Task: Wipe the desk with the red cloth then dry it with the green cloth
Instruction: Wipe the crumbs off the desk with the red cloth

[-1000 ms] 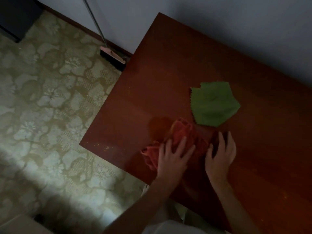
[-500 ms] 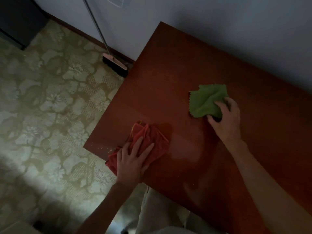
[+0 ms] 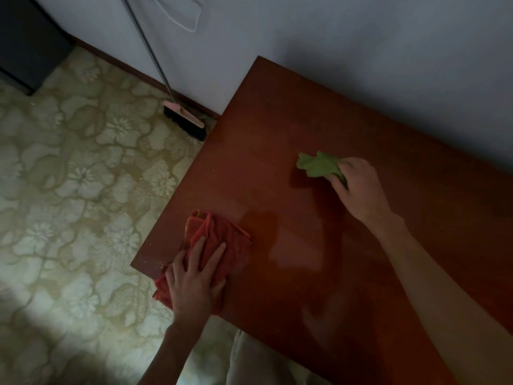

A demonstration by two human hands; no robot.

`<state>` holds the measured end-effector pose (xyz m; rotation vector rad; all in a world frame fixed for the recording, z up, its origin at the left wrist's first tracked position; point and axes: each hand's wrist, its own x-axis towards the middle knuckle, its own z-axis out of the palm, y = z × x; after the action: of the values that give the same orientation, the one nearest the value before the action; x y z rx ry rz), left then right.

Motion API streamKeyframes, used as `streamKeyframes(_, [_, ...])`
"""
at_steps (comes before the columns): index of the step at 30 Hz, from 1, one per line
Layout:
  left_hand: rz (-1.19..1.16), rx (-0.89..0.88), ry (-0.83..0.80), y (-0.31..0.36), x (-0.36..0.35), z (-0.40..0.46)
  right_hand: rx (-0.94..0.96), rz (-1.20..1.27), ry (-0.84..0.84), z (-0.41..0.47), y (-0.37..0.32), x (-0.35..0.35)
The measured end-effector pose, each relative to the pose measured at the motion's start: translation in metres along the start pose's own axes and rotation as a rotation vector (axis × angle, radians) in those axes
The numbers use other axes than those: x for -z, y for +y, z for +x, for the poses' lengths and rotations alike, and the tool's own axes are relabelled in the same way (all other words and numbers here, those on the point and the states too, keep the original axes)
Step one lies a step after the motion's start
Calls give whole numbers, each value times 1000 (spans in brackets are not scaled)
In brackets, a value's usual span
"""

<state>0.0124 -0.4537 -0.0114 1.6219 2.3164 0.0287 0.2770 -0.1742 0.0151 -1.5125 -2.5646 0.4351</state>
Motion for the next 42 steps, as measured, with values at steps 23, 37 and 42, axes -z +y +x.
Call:
streamKeyframes(23, [-28,-5,24,-5,-10,2,142,-128,-222,97,-97,-80])
streamKeyframes(37, [-27,-1,-29,5,-9,2,-264,98,0,-90,-82,-78])
streamKeyframes(42, [5,-274,-78,75,-27,-22,-604,9,-1,-223,-62,-76])
